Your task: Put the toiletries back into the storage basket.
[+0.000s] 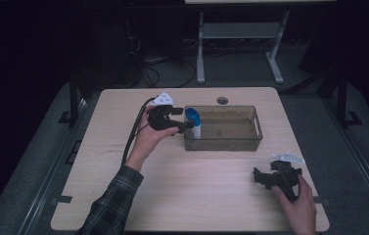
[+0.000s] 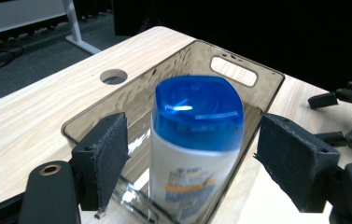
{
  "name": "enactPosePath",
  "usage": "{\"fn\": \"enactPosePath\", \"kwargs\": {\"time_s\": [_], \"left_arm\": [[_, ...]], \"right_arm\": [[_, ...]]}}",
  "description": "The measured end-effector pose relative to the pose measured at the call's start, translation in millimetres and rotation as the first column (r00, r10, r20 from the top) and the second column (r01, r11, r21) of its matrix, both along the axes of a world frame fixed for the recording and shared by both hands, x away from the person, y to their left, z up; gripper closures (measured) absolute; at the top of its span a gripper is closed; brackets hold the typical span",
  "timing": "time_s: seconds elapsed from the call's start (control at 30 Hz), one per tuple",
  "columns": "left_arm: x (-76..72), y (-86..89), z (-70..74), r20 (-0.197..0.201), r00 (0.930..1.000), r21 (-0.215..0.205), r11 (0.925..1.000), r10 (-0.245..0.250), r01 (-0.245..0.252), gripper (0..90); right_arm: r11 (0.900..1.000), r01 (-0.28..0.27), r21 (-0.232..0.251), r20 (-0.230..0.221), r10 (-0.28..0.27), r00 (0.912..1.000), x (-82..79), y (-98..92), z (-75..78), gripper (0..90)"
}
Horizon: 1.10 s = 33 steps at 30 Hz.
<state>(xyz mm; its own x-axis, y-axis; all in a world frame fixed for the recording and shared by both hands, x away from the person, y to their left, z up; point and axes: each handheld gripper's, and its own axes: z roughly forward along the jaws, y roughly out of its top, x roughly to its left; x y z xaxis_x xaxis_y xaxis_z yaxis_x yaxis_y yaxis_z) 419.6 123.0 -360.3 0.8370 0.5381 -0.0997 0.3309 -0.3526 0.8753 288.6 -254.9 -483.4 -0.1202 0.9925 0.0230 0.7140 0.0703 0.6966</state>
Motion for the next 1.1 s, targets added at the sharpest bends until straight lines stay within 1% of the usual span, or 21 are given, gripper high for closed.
{"fn": "enactPosePath", "kwargs": {"time_s": [0.07, 0.2, 0.27, 0.33, 0.37, 0.4, 0.43, 0.57, 0.6, 0.67, 0.73, 0.77, 0.93, 1.0, 1.07, 1.1], "left_arm": [[-3.4, 5.6, -0.8, -0.006, 1.0000, 0.014, 0.9999, -0.002, 0.002, 24.2], [-6.8, 11.2, -1.3, -0.010, 1.0000, 0.029, 0.9996, -0.001, 0.002, 24.1], [-11.4, 16.7, -1.6, -0.011, 0.9999, 0.035, 0.9993, 0.010, -0.009, 24.1], [-12.9, 18.5, -2.1, -0.013, 0.9998, 0.038, 0.9992, 0.014, -0.014, 24.2], [-16.2, 22.0, -3.0, -0.014, 0.9997, 0.047, 0.9987, 0.018, -0.017, 24.2], [-16.2, 22.0, -3.0, -0.014, 0.9997, 0.047, 0.9987, 0.018, -0.017, 24.2], [-20.7, 26.8, -5.2, -0.015, 0.9997, 0.054, 0.9983, 0.021, -0.020, 24.2], [-26.4, 32.8, -8.6, -0.016, 0.9996, 0.058, 0.9980, 0.025, -0.024, 24.5], [-29.9, 36.4, -10.6, -0.012, 0.9994, 0.063, 0.9975, 0.032, -0.031, 24.5], [-31.4, 37.7, -11.2, -0.013, 0.9993, 0.065, 0.9973, 0.034, -0.034, 24.5], [-37.7, 42.8, -13.2, -0.012, 0.9993, 0.063, 0.9974, 0.037, -0.036, 24.5], [-37.7, 42.8, -13.2, -0.012, 0.9993, 0.063, 0.9974, 0.037, -0.036, 24.5], [-48.9, 51.0, -17.2, -0.002, 0.9987, 0.067, 0.9965, 0.050, -0.050, 24.5], [-55.9, 56.6, -20.6, 0.003, 0.9982, 0.084, 0.9946, 0.061, -0.061, 24.5], [-58.1, 58.9, -21.9, 0.007, 0.9979, 0.088, 0.9940, 0.064, -0.065, 24.5], [-62.8, 63.4, -24.8, 0.007, 0.9972, 0.092, 0.9929, 0.074, -0.075, 24.5]], "right_arm": [[1.000, 0.000, 0.000, 0.000, 0.000, 1.0000, 0.0, 0.0, 0.0, 0.0], [1.000, -0.001, 0.000, 0.000, 0.001, 1.0000, 0.1, 0.1, 0.0, 0.0], [1.000, 0.000, 0.000, -0.001, 0.000, 1.0000, 0.1, 0.3, 0.0, 0.0], [1.000, 0.000, 0.000, 0.000, 0.000, 1.0000, 0.1, 0.3, 0.0, 0.0], [1.000, 0.000, 0.000, 0.000, 0.000, 1.0000, 0.1, 0.3, 0.0, 0.0], [1.000, 0.000, 0.000, 0.000, 0.000, 1.0000, 0.1, 0.3, 0.0, 0.0], [1.000, 0.000, 0.000, 0.000, 0.000, 1.0000, 0.1, 0.3, 0.0, 0.0], [1.000, -0.001, 0.000, 0.000, 0.001, 1.0000, 0.1, 0.3, 0.0, 0.0], [1.000, -0.001, 0.000, 0.000, 0.001, 1.0000, 0.1, 0.3, 0.0, 0.0], [1.000, -0.001, 0.000, 0.000, 0.001, 1.0000, 0.1, 0.3, 0.0, 0.0], [1.000, 0.000, 0.000, -0.001, 0.000, 1.0000, 0.0, 0.4, 0.1, 0.0], [1.000, -0.002, -0.002, 0.000, 0.002, 1.0000, 0.0, 0.2, 0.0, 0.0], [1.000, -0.001, -0.001, -0.001, 0.001, 1.0000, 0.0, 0.2, 0.1, 0.0], [1.000, -0.003, 0.000, 0.000, 0.003, 1.0000, 0.1, 0.3, 0.0, 0.0], [1.000, -0.002, 0.000, 0.000, 0.002, 1.0000, 0.1, 0.3, 0.0, 0.0], [1.000, -0.002, 0.000, 0.000, 0.002, 1.0000, 0.1, 0.3, 0.0, 0.0]]}}
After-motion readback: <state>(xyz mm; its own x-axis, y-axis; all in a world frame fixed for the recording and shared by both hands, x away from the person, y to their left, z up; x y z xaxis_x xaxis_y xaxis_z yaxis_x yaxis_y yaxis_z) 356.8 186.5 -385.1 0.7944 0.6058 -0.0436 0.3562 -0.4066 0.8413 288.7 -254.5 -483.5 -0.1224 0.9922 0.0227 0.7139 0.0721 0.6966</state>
